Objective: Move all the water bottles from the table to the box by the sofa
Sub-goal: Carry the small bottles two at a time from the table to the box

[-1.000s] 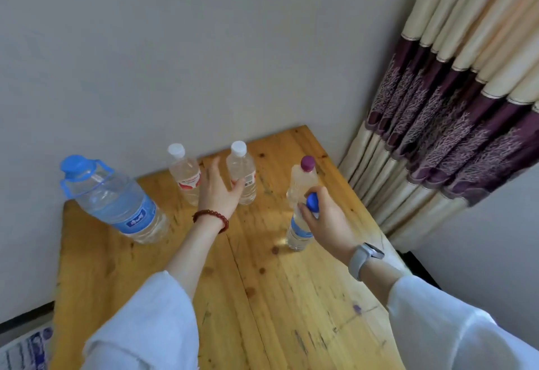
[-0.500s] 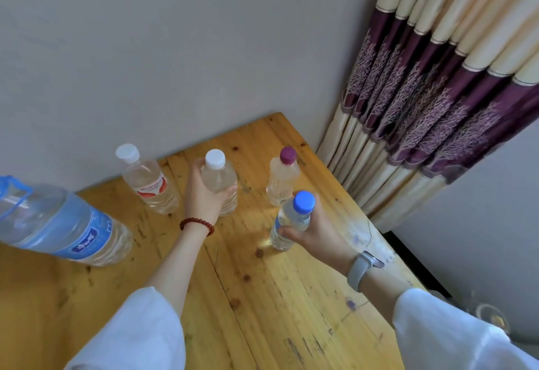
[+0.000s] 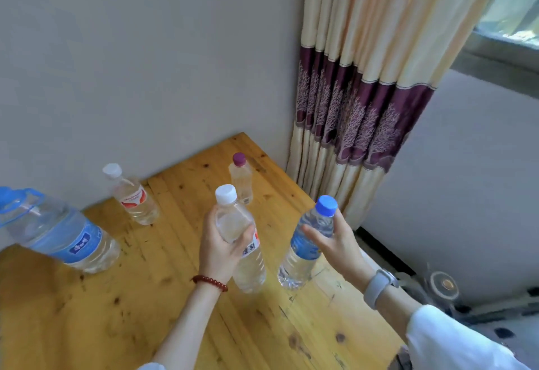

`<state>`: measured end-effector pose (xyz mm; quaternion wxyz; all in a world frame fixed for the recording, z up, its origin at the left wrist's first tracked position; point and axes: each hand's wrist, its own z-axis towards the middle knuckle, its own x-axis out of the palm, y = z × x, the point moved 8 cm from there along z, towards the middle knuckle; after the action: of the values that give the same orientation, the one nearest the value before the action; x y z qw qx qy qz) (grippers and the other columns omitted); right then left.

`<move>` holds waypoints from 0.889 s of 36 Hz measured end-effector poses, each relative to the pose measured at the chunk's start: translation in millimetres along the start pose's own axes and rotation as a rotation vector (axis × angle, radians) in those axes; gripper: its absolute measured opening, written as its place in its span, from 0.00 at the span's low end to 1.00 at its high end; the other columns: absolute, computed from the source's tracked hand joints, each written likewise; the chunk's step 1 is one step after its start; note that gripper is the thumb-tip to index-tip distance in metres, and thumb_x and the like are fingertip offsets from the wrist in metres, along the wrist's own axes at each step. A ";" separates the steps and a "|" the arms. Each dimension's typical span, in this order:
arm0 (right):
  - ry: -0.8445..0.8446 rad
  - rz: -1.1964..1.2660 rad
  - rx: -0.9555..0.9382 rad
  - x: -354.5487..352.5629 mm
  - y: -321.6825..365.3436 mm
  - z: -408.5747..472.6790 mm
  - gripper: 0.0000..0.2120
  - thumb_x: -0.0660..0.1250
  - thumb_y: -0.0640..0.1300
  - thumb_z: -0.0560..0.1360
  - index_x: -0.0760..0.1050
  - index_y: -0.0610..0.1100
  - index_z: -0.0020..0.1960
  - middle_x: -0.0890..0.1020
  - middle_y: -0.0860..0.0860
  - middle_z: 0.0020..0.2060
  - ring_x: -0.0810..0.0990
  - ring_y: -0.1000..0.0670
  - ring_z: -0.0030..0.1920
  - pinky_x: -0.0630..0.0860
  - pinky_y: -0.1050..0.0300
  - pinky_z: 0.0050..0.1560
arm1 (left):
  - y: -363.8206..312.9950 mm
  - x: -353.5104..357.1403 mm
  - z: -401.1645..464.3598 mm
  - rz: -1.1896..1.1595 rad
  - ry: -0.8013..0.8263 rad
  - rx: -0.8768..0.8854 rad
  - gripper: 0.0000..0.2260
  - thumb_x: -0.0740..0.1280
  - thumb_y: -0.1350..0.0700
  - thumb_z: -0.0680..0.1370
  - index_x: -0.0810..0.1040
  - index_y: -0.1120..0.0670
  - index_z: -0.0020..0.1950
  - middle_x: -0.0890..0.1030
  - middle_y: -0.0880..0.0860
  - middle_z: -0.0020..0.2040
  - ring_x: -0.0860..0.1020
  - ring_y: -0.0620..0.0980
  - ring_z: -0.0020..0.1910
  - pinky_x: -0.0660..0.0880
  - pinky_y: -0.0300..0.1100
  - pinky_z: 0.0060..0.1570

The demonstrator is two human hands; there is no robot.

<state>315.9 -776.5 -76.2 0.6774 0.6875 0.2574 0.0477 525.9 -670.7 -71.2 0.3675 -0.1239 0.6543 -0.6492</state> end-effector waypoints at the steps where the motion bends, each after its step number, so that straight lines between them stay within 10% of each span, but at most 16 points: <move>1: -0.026 0.006 -0.005 -15.7 0.4 -10.9 0.11 0.70 0.46 0.71 0.71 0.50 0.50 0.82 0.53 0.45 0.81 0.58 0.46 0.77 0.60 0.48 | -12.1 10.9 -7.6 -0.001 0.028 0.038 0.25 0.67 0.37 0.60 0.66 0.39 0.55 0.74 0.46 0.55 0.73 0.46 0.56 0.70 0.39 0.53; 5: -0.114 -0.022 -0.022 -88.0 0.5 -64.5 0.12 0.66 0.45 0.74 0.66 0.46 0.53 0.79 0.55 0.44 0.78 0.65 0.41 0.72 0.74 0.41 | -65.0 64.1 -47.9 -0.032 0.159 0.139 0.28 0.68 0.33 0.59 0.65 0.41 0.54 0.75 0.49 0.54 0.74 0.48 0.52 0.71 0.35 0.48; 10: -0.332 -0.074 -0.006 -202.8 -10.4 -161.1 0.19 0.70 0.47 0.71 0.63 0.45 0.54 0.77 0.57 0.42 0.76 0.61 0.42 0.69 0.64 0.42 | -134.7 142.3 -128.1 -0.137 0.306 0.178 0.37 0.68 0.30 0.54 0.64 0.48 0.56 0.74 0.40 0.47 0.75 0.36 0.45 0.69 0.23 0.37; 17: -0.686 0.071 0.080 -357.1 -57.5 -355.0 0.16 0.75 0.42 0.67 0.73 0.49 0.50 0.83 0.50 0.45 0.81 0.57 0.44 0.76 0.62 0.49 | -202.6 275.6 -293.1 -0.144 0.621 0.252 0.31 0.69 0.35 0.57 0.68 0.46 0.54 0.80 0.52 0.48 0.79 0.48 0.45 0.76 0.43 0.46; 20: -0.829 0.065 0.107 -408.1 -82.8 -446.8 0.17 0.75 0.47 0.66 0.75 0.52 0.52 0.83 0.51 0.48 0.80 0.50 0.50 0.75 0.51 0.56 | -234.5 326.9 -379.1 -0.161 0.747 0.291 0.28 0.71 0.39 0.59 0.69 0.46 0.55 0.79 0.48 0.46 0.77 0.41 0.42 0.74 0.38 0.45; 27: -1.109 -0.041 0.232 -491.5 -123.9 -659.8 0.15 0.70 0.55 0.69 0.69 0.65 0.51 0.80 0.59 0.49 0.77 0.54 0.54 0.71 0.59 0.56 | -298.2 439.6 -592.7 -0.165 1.144 0.445 0.28 0.74 0.48 0.68 0.69 0.48 0.65 0.74 0.39 0.51 0.72 0.32 0.29 0.68 0.21 0.36; 32: -1.378 -0.028 0.360 -525.1 -165.7 -809.6 0.14 0.72 0.52 0.68 0.69 0.62 0.48 0.80 0.51 0.46 0.79 0.49 0.50 0.74 0.51 0.57 | -328.8 492.6 -754.4 -0.182 1.444 0.496 0.24 0.72 0.52 0.70 0.69 0.46 0.64 0.72 0.35 0.55 0.72 0.34 0.52 0.68 0.34 0.57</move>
<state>-520.5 -270.3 -23.0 0.5624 0.6591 -0.2166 -0.4498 -406.3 -455.0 -4.8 -0.1886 0.3633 0.5543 -0.7247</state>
